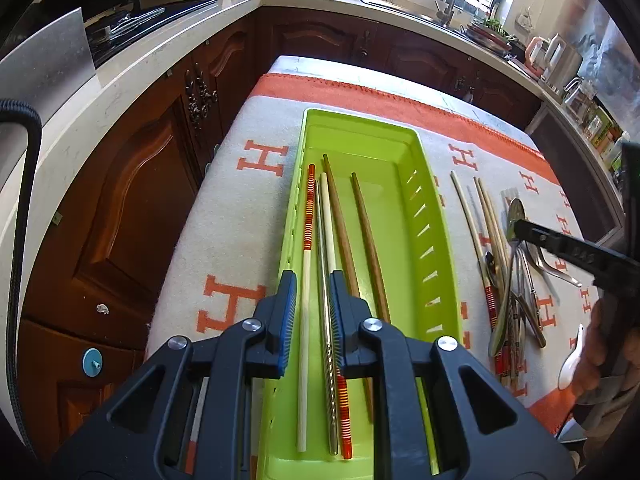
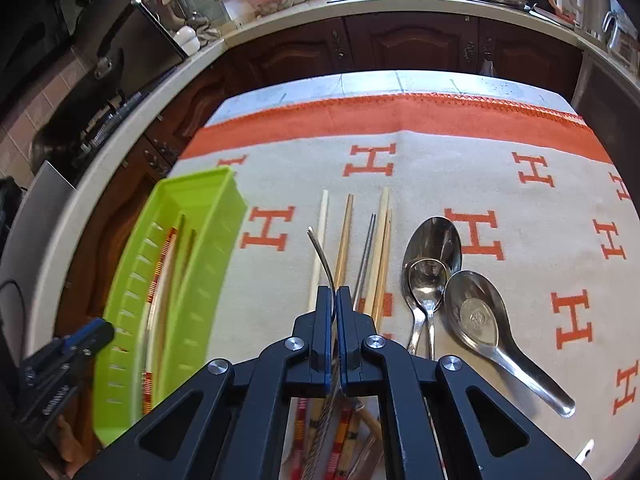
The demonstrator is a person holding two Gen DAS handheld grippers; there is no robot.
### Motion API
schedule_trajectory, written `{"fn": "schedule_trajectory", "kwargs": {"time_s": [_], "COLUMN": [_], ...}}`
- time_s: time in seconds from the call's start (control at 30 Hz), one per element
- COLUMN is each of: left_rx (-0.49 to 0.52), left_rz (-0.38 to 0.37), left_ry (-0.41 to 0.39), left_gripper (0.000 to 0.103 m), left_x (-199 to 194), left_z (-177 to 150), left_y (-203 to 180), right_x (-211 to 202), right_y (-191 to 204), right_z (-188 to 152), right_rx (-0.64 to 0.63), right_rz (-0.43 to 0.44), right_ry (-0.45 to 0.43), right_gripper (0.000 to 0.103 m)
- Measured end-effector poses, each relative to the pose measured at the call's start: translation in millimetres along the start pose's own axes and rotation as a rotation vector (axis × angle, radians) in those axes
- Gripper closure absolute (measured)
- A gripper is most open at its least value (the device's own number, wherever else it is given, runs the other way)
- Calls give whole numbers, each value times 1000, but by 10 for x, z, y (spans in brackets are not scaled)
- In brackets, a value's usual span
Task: Organize utensils
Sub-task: 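Carry the silver fork into the green tray with the right tool and release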
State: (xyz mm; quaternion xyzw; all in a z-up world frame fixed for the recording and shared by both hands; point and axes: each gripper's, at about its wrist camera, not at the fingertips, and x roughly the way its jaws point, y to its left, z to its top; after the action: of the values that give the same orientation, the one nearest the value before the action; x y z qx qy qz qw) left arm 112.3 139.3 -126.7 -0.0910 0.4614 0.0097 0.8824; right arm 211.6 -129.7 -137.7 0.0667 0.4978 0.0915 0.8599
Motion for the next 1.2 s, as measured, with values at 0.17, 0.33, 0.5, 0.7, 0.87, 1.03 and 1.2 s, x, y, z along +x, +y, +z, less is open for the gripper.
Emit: {"fn": "schedule_trajectory", "kwargs": {"time_s": [0.17,0.33,0.5,0.7,0.87,1.03,1.2], "left_rx": [-11,-16,-30,-43,-37,-36,-46], "left_rz": [-11,-10,-5,2,2,9,23], "left_ry": [-18,-37,-56,-69,-63,-58,-40], "left_gripper": [89,89,89,89,89,89,88], "left_x": [-85,-194,-305,-391,-397,-389,-322], "left_z": [-25,-42,-51,-59,-65,-69,-34], "left_y": [43,104,190,265,273,277,289], "right_x": [-385,-782,-1178,-1361,-1142,-747,-354], "right_y": [82,298,559,898,1197,1392,1442], "right_z": [53,91,128,103,25,-52,-53], "right_rx": [27,-4,-44,-107,-191,-228,-235], "right_rz": [73,132,192,245,261,223,177], "right_ry": [-39,-109,-174,-164,-51,33,90], "right_gripper": [101,101,101,101,101,101,91]}}
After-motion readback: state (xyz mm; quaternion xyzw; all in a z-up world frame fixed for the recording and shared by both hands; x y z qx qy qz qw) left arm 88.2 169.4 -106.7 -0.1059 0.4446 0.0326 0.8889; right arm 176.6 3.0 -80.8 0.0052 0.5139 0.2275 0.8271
